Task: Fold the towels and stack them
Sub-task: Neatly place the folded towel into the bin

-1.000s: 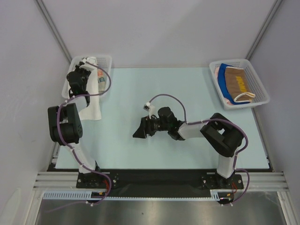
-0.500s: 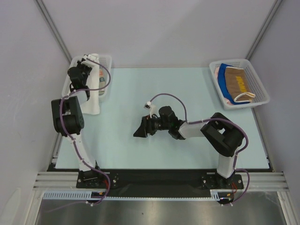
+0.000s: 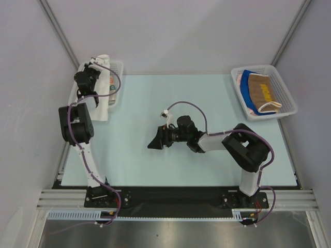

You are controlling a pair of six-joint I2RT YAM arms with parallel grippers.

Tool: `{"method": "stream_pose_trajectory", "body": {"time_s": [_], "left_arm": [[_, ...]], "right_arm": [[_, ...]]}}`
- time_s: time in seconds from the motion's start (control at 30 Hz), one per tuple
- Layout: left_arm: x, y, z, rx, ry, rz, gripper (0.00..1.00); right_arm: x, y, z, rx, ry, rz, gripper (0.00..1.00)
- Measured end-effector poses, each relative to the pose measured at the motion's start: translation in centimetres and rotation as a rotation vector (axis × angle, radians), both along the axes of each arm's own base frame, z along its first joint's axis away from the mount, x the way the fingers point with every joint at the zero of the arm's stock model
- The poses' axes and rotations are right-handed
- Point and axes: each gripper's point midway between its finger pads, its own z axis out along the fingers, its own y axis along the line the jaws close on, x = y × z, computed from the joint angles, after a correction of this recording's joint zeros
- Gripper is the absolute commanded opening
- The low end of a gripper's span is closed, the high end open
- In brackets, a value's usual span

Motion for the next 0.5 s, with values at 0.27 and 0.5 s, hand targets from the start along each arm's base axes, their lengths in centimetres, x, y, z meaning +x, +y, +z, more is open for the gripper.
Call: {"method": "stream_pose_trajectory", "body": {"time_s": [0.27,0.5], "left_arm": [[1.6,0.1,-0.5,-0.002,-0.018,-0.011,0.0],[2.7,0.1,-1.0,0.002,-0.028,-0.025,0.0]], "right_arm": [[0.2,0.0,0.4,0.022,0.003,0.005,0.72],[0.4,0.0,0.2,0.028,0.013,0.003,0.72]]}}
